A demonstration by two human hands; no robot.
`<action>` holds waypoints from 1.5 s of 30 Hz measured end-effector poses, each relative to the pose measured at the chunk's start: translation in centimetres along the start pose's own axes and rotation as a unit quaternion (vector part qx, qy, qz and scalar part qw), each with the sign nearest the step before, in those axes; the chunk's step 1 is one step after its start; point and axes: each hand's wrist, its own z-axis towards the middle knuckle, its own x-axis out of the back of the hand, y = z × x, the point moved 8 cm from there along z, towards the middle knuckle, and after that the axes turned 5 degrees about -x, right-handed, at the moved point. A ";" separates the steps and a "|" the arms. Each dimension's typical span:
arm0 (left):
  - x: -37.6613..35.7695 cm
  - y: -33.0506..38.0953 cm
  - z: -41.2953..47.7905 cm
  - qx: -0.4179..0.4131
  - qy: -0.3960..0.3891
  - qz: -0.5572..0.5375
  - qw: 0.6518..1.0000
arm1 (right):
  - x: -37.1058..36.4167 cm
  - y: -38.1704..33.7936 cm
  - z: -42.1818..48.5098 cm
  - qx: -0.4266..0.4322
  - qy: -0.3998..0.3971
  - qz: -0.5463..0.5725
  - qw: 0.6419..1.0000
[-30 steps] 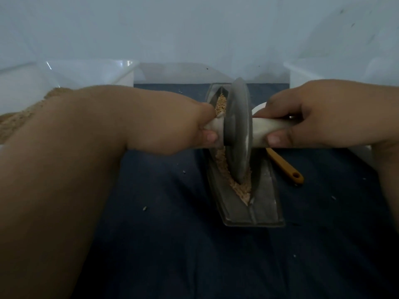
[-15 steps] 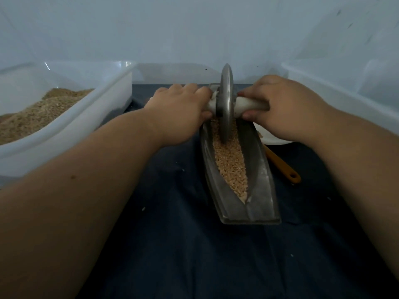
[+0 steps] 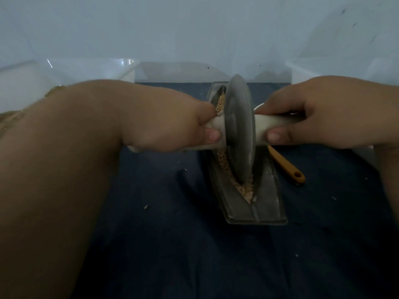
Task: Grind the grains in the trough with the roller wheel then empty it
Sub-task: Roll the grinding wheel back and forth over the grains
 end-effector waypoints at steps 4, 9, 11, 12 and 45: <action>-0.3 -1.9 2.9 0.002 0.105 0.012 0.994 | -0.7 2.4 2.0 -0.046 0.062 -0.021 0.997; 0.2 -3.6 5.2 0.032 0.245 0.111 0.963 | -1.2 3.6 4.7 -0.065 0.186 -0.084 0.977; 0.0 -4.0 5.5 0.035 0.255 0.111 0.960 | -1.1 3.5 4.8 -0.070 0.218 -0.079 0.970; -0.1 -4.2 5.5 0.031 0.257 0.107 0.960 | -1.1 3.4 4.8 -0.069 0.224 -0.078 0.969; -0.4 -3.2 4.4 0.014 0.235 0.096 0.967 | -1.1 3.3 4.1 -0.067 0.190 -0.061 0.978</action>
